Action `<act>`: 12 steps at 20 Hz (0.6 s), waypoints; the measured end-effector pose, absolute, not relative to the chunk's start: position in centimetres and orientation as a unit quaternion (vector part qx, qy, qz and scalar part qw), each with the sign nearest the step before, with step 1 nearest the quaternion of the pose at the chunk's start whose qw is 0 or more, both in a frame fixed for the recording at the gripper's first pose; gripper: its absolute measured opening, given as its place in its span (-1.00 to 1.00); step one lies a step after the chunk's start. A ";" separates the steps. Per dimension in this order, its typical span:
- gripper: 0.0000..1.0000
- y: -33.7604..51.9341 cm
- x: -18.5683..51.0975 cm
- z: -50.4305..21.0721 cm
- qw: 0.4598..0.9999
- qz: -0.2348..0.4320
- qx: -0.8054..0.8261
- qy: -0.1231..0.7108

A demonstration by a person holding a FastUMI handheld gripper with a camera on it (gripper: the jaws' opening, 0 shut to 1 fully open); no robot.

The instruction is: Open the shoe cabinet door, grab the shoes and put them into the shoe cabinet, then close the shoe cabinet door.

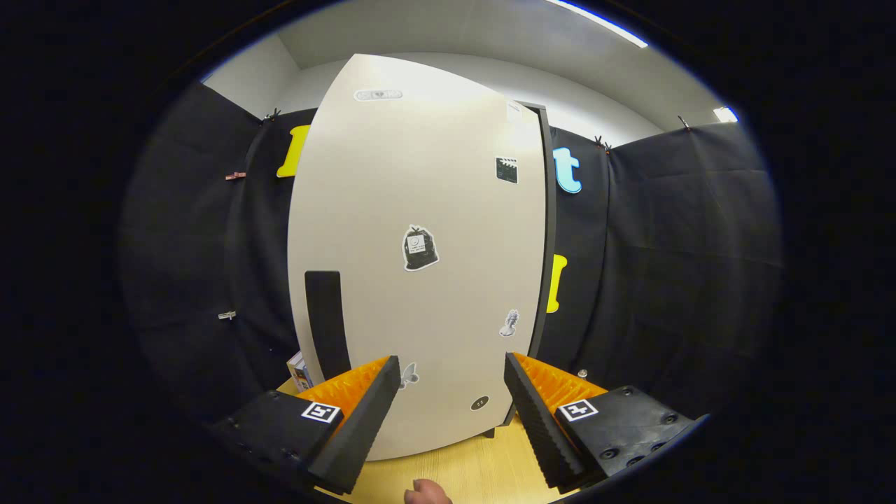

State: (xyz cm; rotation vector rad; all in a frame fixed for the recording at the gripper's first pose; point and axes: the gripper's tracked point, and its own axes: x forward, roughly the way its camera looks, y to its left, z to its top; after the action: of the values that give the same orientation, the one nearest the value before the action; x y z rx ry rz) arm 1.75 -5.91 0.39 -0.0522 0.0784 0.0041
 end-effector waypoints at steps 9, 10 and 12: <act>0.94 -4.8 2.4 0.4 0.999 0.000 -0.020 0.037; 0.94 -4.6 2.4 0.5 0.999 0.001 -0.022 0.037; 0.94 -4.2 2.5 0.6 0.999 0.003 -0.026 0.034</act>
State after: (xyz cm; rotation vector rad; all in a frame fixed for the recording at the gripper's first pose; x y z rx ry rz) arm 2.53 -4.23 0.58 -0.0521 0.0689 0.0068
